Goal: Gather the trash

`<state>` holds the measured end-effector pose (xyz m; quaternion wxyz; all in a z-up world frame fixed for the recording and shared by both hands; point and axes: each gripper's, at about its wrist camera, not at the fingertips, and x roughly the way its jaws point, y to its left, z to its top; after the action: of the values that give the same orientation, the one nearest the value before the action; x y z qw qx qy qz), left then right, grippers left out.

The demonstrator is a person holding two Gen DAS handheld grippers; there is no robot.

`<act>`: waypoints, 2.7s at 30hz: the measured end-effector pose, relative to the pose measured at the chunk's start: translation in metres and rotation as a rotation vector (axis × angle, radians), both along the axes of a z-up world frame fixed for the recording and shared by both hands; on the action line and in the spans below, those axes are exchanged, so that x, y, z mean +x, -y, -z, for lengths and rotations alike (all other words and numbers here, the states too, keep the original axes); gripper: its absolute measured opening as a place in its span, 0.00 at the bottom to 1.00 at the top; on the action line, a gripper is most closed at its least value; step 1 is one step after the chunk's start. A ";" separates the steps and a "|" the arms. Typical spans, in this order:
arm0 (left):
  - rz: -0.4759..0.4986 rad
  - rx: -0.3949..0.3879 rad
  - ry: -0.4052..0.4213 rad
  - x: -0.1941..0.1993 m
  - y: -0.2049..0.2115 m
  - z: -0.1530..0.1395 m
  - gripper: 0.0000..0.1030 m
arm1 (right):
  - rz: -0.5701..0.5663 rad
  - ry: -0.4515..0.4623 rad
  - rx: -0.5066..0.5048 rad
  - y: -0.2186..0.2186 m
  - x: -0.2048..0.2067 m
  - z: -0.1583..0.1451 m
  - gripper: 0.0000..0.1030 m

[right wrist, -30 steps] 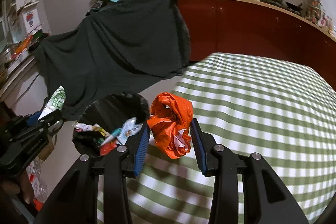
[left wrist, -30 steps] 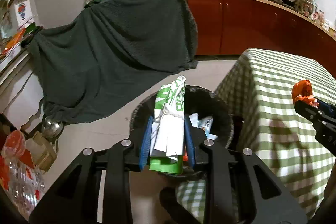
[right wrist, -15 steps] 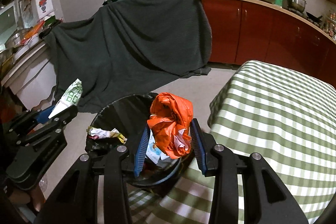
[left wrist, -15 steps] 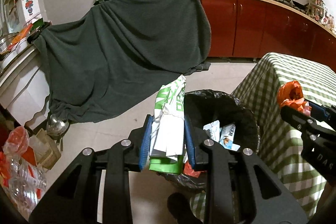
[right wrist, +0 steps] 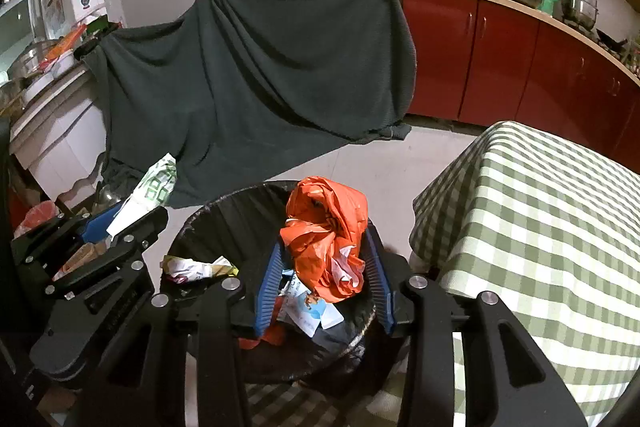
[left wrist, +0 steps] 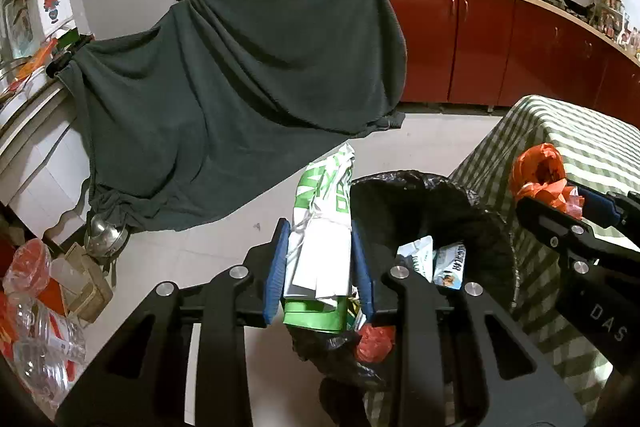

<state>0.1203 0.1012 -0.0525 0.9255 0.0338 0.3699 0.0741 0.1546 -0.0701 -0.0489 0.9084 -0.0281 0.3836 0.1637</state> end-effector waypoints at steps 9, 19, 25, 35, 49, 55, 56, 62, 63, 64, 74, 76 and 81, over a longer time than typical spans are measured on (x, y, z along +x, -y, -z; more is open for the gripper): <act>-0.011 -0.015 -0.007 0.005 -0.004 0.003 0.51 | 0.013 0.019 -0.006 0.001 -0.003 -0.004 0.52; -0.008 -0.025 0.023 -0.009 0.002 -0.009 0.59 | 0.043 0.053 0.012 0.019 -0.015 -0.016 0.53; 0.001 -0.040 0.046 -0.022 0.009 -0.022 0.64 | 0.074 0.079 0.014 0.033 -0.028 -0.024 0.56; 0.020 -0.042 0.064 -0.058 0.028 -0.036 0.70 | 0.127 0.126 0.005 0.062 -0.062 -0.035 0.61; 0.044 -0.026 0.108 -0.111 0.056 -0.059 0.77 | 0.169 0.162 0.023 0.099 -0.107 -0.045 0.65; 0.063 -0.026 0.129 -0.126 0.066 -0.067 0.78 | 0.183 0.172 0.025 0.108 -0.120 -0.048 0.65; 0.066 -0.026 0.131 -0.127 0.068 -0.068 0.78 | 0.185 0.175 0.025 0.109 -0.122 -0.049 0.65; 0.080 -0.028 0.135 -0.131 0.073 -0.070 0.78 | 0.197 0.180 0.024 0.115 -0.127 -0.049 0.65; 0.081 -0.028 0.134 -0.131 0.073 -0.070 0.78 | 0.199 0.181 0.025 0.115 -0.127 -0.049 0.66; 0.081 -0.029 0.135 -0.132 0.073 -0.070 0.78 | 0.200 0.181 0.026 0.115 -0.127 -0.049 0.65; 0.081 -0.030 0.134 -0.133 0.075 -0.069 0.78 | 0.203 0.180 0.026 0.116 -0.128 -0.048 0.66; 0.081 -0.031 0.134 -0.132 0.075 -0.069 0.78 | 0.204 0.181 0.027 0.116 -0.128 -0.049 0.66; 0.081 -0.030 0.133 -0.132 0.075 -0.069 0.78 | 0.204 0.181 0.027 0.116 -0.128 -0.048 0.65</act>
<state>-0.0117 0.0265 0.0168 0.9507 0.0301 0.3067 0.0331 0.0271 -0.1864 -0.0007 0.9515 0.0087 0.2988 0.0724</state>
